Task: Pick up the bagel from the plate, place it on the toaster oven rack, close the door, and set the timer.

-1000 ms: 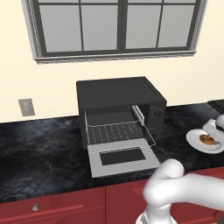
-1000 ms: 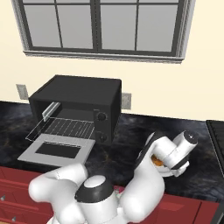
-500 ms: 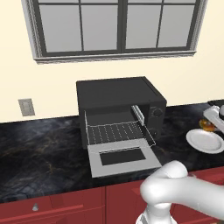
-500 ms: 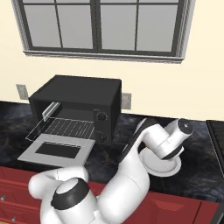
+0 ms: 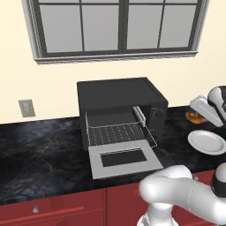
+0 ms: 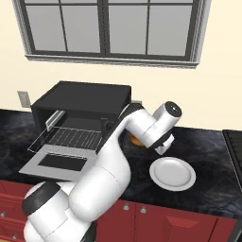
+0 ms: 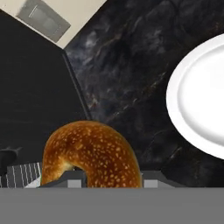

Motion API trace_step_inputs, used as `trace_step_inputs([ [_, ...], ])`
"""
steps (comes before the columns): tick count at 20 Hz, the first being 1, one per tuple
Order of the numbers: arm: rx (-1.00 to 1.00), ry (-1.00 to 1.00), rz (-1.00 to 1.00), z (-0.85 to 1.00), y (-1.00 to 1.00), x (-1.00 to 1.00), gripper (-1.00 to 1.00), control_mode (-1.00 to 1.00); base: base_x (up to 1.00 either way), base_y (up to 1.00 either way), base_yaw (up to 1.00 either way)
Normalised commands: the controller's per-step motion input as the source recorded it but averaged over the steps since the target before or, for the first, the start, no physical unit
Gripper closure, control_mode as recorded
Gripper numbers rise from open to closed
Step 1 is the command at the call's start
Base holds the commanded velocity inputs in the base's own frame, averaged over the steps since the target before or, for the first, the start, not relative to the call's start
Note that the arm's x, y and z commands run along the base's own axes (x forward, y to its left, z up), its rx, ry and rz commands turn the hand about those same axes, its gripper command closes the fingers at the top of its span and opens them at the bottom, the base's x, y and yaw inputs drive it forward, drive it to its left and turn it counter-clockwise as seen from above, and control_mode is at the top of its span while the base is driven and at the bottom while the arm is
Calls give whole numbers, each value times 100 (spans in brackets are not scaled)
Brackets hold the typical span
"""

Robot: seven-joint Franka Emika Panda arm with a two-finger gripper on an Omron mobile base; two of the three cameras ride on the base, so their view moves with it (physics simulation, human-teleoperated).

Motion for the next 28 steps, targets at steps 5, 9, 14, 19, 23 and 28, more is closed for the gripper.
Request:
trace_step_inputs([
  [5, -8, 0, 17, 19, 100, -25, 100, -100, 0, 0, 0],
  [9, -8, 0, 16, 12, 100, -9, 100, -100, 0, 0, 0],
  [14, -5, -1, 15, 2, 100, -2, 100, -100, 0, 0, 0],
  [19, -2, -4, 13, 0, 100, 2, 100, -100, 0, 0, 0],
  [23, -1, -4, 11, -6, 92, 8, 100, -100, 0, 0, 0],
  [28, 0, -5, 9, -31, 71, 12, 100, -100, 0, 0, 0],
])
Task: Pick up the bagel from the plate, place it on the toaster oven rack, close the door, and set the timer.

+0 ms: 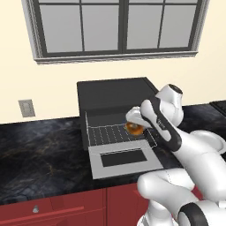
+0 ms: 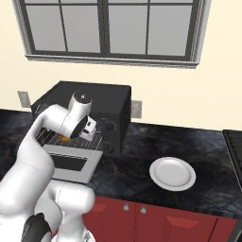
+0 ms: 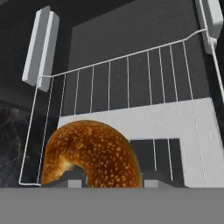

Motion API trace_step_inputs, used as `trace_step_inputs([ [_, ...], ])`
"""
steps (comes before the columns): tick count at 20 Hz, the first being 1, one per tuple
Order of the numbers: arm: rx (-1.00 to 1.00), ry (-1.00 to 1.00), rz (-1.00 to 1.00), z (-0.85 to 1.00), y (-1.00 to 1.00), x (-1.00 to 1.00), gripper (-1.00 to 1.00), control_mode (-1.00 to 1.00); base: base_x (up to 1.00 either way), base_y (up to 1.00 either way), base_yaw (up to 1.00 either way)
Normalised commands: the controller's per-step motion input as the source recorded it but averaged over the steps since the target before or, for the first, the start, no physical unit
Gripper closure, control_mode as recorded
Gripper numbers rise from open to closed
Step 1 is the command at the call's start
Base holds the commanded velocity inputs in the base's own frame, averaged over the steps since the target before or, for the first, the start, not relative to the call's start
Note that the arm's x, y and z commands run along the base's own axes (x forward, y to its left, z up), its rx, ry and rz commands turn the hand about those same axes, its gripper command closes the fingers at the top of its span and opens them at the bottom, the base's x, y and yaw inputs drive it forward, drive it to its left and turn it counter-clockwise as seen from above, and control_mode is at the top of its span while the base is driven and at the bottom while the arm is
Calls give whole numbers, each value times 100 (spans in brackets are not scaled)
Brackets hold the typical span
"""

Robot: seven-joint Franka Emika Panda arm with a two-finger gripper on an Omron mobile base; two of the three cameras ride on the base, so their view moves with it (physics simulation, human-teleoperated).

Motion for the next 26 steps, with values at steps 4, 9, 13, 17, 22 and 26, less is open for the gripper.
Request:
trace_step_inputs([
  [4, 0, -8, 7, -49, 48, 27, 100, -100, 0, 0, 0],
  [9, 0, -9, 4, -35, 34, 33, 100, -100, 0, 0, 0],
  [13, 0, -1, 0, -24, 10, 26, 100, -100, 0, 0, 0],
  [17, 0, 0, 0, -9, 0, 18, 100, -100, 0, 0, 0],
  [22, 0, 0, 0, -15, 0, 21, 100, -100, 0, 0, 0],
  [26, -1, 0, 0, -26, 0, 19, 100, -100, 0, 0, 0],
])
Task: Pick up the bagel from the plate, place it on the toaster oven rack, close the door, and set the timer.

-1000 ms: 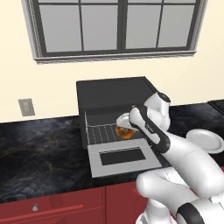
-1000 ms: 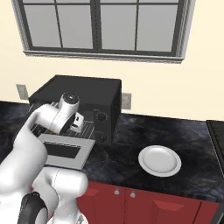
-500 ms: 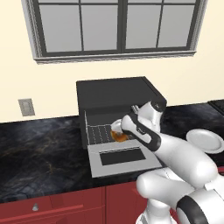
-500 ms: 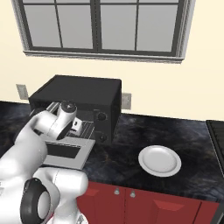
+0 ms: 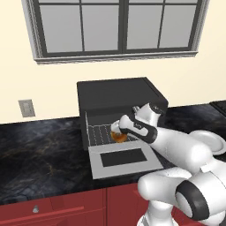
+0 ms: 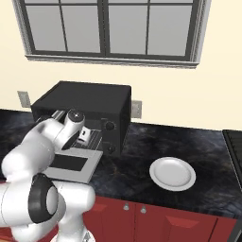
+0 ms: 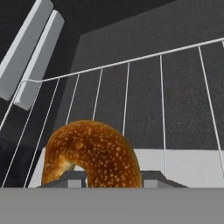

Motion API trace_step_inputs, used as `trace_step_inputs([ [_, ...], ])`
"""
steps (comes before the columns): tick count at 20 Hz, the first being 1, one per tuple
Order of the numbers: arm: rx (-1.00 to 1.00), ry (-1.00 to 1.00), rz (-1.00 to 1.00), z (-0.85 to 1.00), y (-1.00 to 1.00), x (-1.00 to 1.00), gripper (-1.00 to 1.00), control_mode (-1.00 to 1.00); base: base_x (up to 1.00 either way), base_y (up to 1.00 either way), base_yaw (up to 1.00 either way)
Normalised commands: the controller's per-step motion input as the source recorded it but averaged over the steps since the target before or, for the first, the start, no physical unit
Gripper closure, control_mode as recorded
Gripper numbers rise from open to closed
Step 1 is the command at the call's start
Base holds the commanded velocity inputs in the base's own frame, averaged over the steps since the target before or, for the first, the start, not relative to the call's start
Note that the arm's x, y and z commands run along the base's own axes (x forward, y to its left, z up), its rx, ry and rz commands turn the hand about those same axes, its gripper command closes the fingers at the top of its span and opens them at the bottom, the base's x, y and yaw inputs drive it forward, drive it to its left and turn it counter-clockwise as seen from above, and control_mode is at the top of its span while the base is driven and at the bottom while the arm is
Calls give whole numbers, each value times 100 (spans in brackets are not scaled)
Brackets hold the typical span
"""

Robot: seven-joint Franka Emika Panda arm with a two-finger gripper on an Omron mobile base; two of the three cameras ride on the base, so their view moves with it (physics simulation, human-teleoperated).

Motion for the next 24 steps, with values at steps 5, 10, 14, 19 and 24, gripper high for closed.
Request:
trace_step_inputs([
  [5, -1, 0, 0, -28, 2, 19, 100, -100, 0, 0, 0],
  [10, -1, 0, 0, -8, 5, 0, -100, -100, 0, 0, 0],
  [14, 0, -5, 0, 36, 0, 0, -100, -100, 0, 0, 0],
  [19, 0, -5, 0, 44, 0, -3, -100, -100, 0, 0, 0],
  [24, -1, 0, 0, 27, 0, -61, -100, -100, 0, 0, 0],
])
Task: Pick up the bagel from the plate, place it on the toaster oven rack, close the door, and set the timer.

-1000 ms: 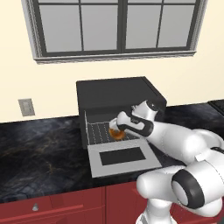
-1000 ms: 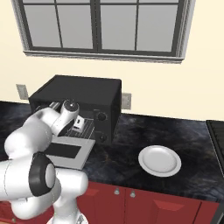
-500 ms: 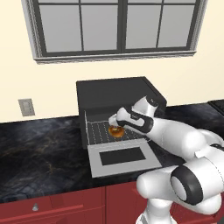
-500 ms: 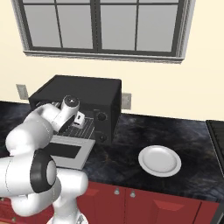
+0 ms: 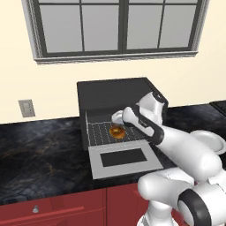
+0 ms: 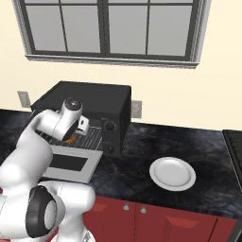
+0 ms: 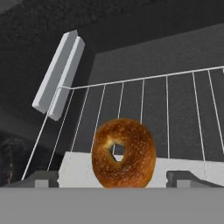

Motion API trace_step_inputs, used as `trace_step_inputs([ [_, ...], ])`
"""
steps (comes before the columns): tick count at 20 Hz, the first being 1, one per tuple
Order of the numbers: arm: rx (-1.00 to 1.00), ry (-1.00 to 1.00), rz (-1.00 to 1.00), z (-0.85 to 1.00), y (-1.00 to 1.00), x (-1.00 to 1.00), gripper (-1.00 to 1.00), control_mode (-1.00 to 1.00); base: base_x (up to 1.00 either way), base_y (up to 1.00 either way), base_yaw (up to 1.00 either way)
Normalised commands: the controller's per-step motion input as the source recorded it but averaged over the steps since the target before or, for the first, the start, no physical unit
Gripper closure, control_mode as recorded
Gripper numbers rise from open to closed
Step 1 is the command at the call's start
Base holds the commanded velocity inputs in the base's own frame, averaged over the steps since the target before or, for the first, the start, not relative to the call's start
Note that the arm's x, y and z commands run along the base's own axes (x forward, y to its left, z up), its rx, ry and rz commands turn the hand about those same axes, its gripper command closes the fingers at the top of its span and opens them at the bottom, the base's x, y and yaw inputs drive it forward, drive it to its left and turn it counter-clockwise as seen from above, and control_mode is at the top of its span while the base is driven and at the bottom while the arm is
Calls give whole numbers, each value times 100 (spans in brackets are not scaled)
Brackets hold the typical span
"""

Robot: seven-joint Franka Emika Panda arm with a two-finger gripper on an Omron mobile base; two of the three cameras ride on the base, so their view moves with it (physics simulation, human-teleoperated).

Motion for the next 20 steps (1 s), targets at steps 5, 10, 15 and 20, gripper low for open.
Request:
trace_step_inputs([
  [5, -3, 14, 0, 9, 0, -98, -100, -100, 0, 0, 0],
  [10, -7, 24, 0, 0, 0, -78, -100, -100, 0, 0, 0],
  [15, -18, 15, 0, -35, 1, -10, -100, -100, 0, 0, 0],
  [20, -20, 0, 0, -39, 8, 0, -100, -100, 0, 0, 0],
])
